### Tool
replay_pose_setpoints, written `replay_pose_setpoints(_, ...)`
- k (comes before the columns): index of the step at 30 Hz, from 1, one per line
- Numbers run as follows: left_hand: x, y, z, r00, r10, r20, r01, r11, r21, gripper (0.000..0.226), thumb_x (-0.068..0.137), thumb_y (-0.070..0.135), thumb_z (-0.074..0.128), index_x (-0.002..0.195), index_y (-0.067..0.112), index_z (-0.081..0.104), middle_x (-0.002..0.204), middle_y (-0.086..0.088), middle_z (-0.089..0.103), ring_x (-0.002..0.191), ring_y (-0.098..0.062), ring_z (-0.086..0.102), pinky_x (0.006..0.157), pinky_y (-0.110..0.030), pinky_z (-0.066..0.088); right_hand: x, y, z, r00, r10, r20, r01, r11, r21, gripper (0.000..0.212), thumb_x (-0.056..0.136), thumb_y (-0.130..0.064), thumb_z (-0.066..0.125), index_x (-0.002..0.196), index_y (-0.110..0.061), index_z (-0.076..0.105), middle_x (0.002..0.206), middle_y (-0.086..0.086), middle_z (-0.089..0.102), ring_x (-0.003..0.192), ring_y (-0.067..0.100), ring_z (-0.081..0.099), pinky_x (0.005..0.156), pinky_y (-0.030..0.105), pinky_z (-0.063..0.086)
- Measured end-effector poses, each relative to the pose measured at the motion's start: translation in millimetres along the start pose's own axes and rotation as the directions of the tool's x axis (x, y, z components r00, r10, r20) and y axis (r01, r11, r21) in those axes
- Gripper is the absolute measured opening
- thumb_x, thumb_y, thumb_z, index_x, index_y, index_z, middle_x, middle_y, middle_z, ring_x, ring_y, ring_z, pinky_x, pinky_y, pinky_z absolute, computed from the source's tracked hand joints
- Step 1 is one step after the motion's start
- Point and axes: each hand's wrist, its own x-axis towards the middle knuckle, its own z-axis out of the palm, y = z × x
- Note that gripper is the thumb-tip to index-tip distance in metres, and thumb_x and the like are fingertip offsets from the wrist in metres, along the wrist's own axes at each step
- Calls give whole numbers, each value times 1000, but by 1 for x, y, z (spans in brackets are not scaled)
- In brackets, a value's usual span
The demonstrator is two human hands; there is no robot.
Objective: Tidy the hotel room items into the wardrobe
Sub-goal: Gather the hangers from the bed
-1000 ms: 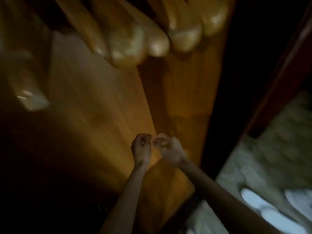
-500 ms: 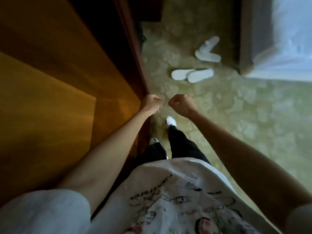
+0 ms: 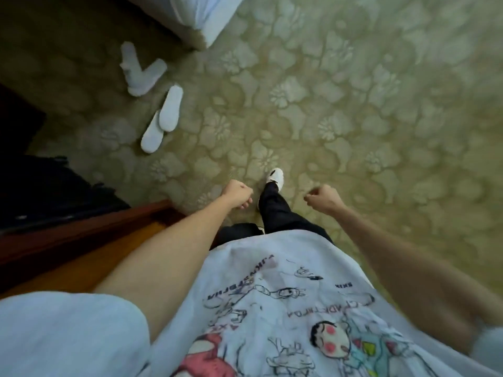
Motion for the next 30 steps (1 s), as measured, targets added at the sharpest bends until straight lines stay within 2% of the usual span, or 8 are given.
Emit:
replay_pose_setpoints(2,12,37,9,1000,17,26,-18,997,72,18,97,14,56,85,6,68,68,-6,66,50,-16,53,41,-19,43,7,30,-15,999,46,-23,-44,995,90,31,89,-21,60,97,7,71,93,21,74,87,34,71,81,45,59)
replay_pose_setpoints(5,28,120,27,992,110,65,-122,970,213,26,97,15,56,75,10,66,69,-6,68,51,-15,56,43,-21,43,18,69,-49,989,134,-59,-118,970,214,28,90,-19,60,91,7,73,88,19,75,74,27,70,79,42,59)
replay_pose_setpoints(10,47,231,27,972,216,90,-232,932,277,16,98,11,55,91,8,69,74,-6,68,56,-14,60,50,-23,50,47,76,-107,985,165,-48,-139,930,340,25,94,-20,59,87,-2,75,87,13,76,81,26,72,80,40,61)
replay_pose_setpoints(14,66,279,10,977,205,59,-213,931,297,18,99,11,55,95,4,71,75,-8,68,54,-16,59,48,-22,49,87,33,-174,994,76,-82,-42,934,354,23,93,-20,58,92,-5,75,88,8,75,79,20,70,76,34,58)
replay_pose_setpoints(18,98,313,-12,994,104,-35,-92,967,239,17,98,10,56,98,2,70,72,-8,66,51,-16,55,43,-21,45,138,-32,-255,987,-94,-130,131,938,322,23,90,-22,57,96,-9,76,90,6,74,85,21,70,82,39,59)
replay_pose_setpoints(23,150,380,-31,993,-22,-113,38,989,142,16,99,7,51,101,3,67,72,-9,63,51,-16,51,35,-15,39,204,-89,-367,959,-252,-129,274,939,206,24,93,-22,56,100,-8,75,92,4,73,85,19,66,67,27,49)
replay_pose_setpoints(26,179,448,-32,989,-58,-133,72,992,105,16,99,10,52,96,5,67,69,-7,63,50,-15,52,35,-15,39,244,-97,-438,959,-257,-122,272,953,130,23,93,-23,57,100,-9,74,90,1,70,84,18,64,69,29,48)
replay_pose_setpoints(30,203,559,-24,992,-15,-122,26,996,84,17,98,13,56,91,6,70,68,-6,66,51,-15,56,40,-20,43,289,-76,-534,978,-196,-76,199,979,35,25,92,-26,58,104,-12,74,98,4,74,90,20,68,81,36,58)
